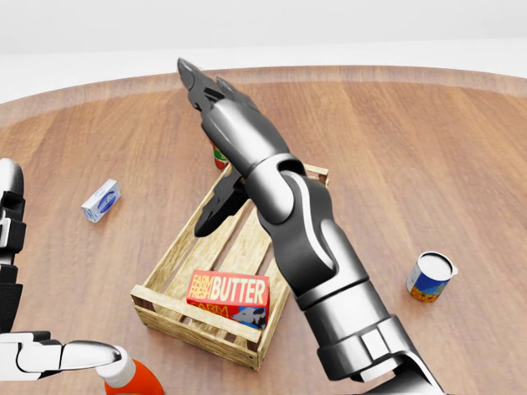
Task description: Pick up the butter and put it in the tray.
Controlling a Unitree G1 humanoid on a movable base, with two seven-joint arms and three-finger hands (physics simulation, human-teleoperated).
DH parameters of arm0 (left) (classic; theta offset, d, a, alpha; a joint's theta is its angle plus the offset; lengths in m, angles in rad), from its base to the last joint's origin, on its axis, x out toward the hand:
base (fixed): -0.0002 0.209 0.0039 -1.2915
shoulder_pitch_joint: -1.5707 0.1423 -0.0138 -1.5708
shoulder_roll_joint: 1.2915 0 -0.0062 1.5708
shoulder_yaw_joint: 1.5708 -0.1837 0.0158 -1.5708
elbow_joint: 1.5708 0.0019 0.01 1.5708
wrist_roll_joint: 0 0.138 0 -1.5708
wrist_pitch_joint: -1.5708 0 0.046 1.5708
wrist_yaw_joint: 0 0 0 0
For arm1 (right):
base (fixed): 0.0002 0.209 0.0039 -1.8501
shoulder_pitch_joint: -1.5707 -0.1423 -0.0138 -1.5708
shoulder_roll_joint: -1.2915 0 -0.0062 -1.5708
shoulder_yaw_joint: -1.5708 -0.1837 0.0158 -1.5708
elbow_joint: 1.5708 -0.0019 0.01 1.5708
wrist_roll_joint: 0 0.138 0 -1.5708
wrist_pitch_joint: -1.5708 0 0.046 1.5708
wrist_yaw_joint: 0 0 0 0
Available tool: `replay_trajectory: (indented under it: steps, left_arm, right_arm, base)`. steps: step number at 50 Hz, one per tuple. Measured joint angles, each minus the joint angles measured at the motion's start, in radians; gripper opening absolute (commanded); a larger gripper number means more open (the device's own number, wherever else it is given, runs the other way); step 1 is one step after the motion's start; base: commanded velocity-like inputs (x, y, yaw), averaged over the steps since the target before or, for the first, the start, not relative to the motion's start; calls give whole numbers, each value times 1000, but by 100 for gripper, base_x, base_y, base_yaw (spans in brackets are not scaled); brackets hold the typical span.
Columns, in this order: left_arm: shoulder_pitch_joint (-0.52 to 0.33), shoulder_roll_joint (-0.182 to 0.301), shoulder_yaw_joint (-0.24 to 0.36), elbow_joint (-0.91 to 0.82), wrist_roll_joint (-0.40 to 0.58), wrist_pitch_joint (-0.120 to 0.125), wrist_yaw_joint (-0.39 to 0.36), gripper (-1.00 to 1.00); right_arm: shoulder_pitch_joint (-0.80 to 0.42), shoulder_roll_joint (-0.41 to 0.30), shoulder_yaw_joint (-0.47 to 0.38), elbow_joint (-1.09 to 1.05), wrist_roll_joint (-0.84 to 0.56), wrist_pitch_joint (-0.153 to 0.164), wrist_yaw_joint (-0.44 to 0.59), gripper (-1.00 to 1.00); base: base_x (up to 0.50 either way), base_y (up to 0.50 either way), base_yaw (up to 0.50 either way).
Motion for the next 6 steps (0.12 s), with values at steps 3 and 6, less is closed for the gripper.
replay_trajectory:
  steps: [3,6]
  left_arm:
    - [0,0,0,0,0,0,0,100]
    - [0,0,0,-1,0,0,1,100]
  right_arm:
    - [52,6,15,-135,-47,0,53,100]
    - [109,14,30,-261,-94,0,100,100]
  base:
    - [0,0,0]
    - [0,0,0]
